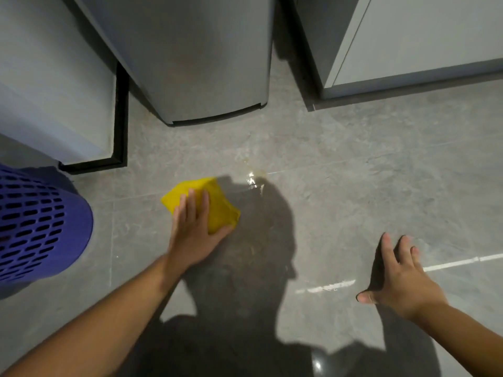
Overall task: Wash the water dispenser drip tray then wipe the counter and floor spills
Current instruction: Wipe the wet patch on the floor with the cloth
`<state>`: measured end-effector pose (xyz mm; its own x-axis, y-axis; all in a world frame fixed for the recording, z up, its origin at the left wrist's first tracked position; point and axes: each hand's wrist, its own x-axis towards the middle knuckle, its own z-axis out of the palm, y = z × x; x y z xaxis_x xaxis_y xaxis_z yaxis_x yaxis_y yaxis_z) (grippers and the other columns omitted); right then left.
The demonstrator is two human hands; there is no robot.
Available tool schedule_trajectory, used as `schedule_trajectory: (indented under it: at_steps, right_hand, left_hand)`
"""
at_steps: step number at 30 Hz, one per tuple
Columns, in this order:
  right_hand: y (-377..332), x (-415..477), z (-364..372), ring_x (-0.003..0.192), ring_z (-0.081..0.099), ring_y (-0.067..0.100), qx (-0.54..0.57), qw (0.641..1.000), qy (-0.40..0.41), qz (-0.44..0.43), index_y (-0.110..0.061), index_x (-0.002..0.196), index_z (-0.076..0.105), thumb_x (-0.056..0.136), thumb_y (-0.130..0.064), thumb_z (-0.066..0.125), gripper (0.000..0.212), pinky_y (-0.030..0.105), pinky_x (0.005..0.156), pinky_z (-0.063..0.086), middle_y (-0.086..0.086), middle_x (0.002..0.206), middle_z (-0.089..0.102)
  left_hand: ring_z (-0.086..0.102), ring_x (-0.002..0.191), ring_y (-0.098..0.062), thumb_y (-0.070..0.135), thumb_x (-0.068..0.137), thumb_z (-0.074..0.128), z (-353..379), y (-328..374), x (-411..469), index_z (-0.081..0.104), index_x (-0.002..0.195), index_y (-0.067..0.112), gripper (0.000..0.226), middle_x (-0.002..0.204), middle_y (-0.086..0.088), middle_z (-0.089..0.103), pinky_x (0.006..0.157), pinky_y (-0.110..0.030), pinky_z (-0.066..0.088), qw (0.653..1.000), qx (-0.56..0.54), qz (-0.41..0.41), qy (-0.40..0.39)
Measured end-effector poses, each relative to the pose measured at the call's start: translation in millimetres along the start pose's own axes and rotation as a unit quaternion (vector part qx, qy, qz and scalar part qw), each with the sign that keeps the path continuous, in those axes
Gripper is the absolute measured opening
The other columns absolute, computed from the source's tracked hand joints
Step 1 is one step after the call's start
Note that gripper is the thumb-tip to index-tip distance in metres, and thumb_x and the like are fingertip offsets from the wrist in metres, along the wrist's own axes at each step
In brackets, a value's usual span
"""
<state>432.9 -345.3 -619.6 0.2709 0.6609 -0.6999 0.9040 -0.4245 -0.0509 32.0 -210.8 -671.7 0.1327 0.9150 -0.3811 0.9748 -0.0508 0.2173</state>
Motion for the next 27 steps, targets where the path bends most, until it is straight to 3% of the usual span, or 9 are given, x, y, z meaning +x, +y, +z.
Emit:
schedule_trajectory:
  at_steps: [3,7,11,14,17,19,22,27]
  right_hand:
    - [-0.3,2.1,-0.5,0.157,-0.019,0.04,0.002,1.0,-0.002,-0.003,-0.027,0.154,-0.032,0.056,-0.071,0.088,0.16,0.06,0.123,0.025,0.01,0.165,-0.034]
    - [-0.9,0.6,-4.0,0.157,-0.02,0.039,0.02,1.0,-0.008,0.007,-0.028,0.156,-0.028,0.055,-0.066,0.091,0.162,0.062,0.123,0.024,0.009,0.166,-0.033]
    - [-3.1,-2.2,-6.3,0.156,-0.02,0.04,0.023,1.0,-0.012,0.011,-0.027,0.157,-0.028,0.055,-0.064,0.092,0.162,0.063,0.123,0.022,0.012,0.167,-0.032]
    - [-3.2,-3.4,-6.2,0.156,-0.02,0.04,0.024,1.0,-0.009,0.012,-0.027,0.156,-0.027,0.055,-0.065,0.092,0.161,0.063,0.123,0.022,0.012,0.167,-0.031]
    - [-3.7,-4.3,-6.5,0.157,-0.019,0.039,0.021,1.0,-0.003,0.01,-0.029,0.155,-0.025,0.054,-0.064,0.093,0.159,0.062,0.123,0.023,0.01,0.168,-0.029]
    - [-3.4,-5.3,-5.7,0.157,-0.018,0.038,0.02,1.0,0.004,0.008,-0.031,0.155,-0.024,0.054,-0.064,0.092,0.157,0.062,0.123,0.024,0.009,0.168,-0.027]
    - [-1.5,-6.2,-3.8,0.158,-0.016,0.036,0.022,1.0,0.017,0.006,-0.031,0.156,-0.021,0.053,-0.066,0.092,0.157,0.062,0.122,0.027,0.007,0.167,-0.025]
    - [-0.4,-7.2,-1.5,0.158,-0.016,0.035,0.026,0.999,0.026,0.008,-0.031,0.157,-0.021,0.054,-0.067,0.092,0.157,0.06,0.123,0.024,0.007,0.168,-0.025]
  left_hand:
    - [0.002,0.16,-0.041,0.084,0.081,0.053,-35.9,-2.2,74.6,0.011,0.167,0.019,0.116,0.174,-0.018,-0.002,0.128,-0.056,0.01,0.991,0.057,0.124,-0.009]
    - [-0.001,0.16,-0.041,0.079,0.085,0.056,-57.7,9.0,133.3,0.007,0.167,0.023,0.111,0.174,-0.018,-0.002,0.129,-0.057,0.01,0.927,0.178,0.321,-0.073]
    - [0.017,0.157,-0.044,0.08,0.093,0.04,-35.1,31.8,101.3,0.02,0.166,0.015,0.1,0.172,-0.022,0.016,0.127,-0.058,0.018,0.836,0.232,0.497,-0.033]
    - [0.012,0.16,-0.039,0.077,0.096,0.037,-4.3,26.0,37.7,0.02,0.166,0.018,0.093,0.173,-0.017,0.014,0.128,-0.057,0.008,0.82,0.184,0.54,-0.032]
    - [0.01,0.16,-0.038,0.075,0.095,0.04,32.3,6.9,-41.4,0.02,0.166,0.018,0.093,0.174,-0.015,0.015,0.128,-0.057,0.012,0.861,0.161,0.482,-0.025]
    - [0.015,0.159,-0.039,0.075,0.093,0.045,59.3,-0.3,-99.2,0.025,0.165,0.017,0.094,0.173,-0.015,0.017,0.123,-0.06,0.024,0.917,0.12,0.381,-0.014]
    - [0.025,0.155,-0.044,0.071,0.088,0.054,91.9,17.9,-168.5,0.032,0.162,0.012,0.097,0.172,-0.018,0.018,0.121,-0.06,0.022,0.976,0.072,0.204,-0.021]
    - [0.041,0.144,-0.051,0.071,0.084,0.048,99.3,90.4,-162.8,0.044,0.155,0.003,0.098,0.16,-0.03,0.04,0.116,-0.064,0.028,0.999,0.002,-0.021,-0.032]
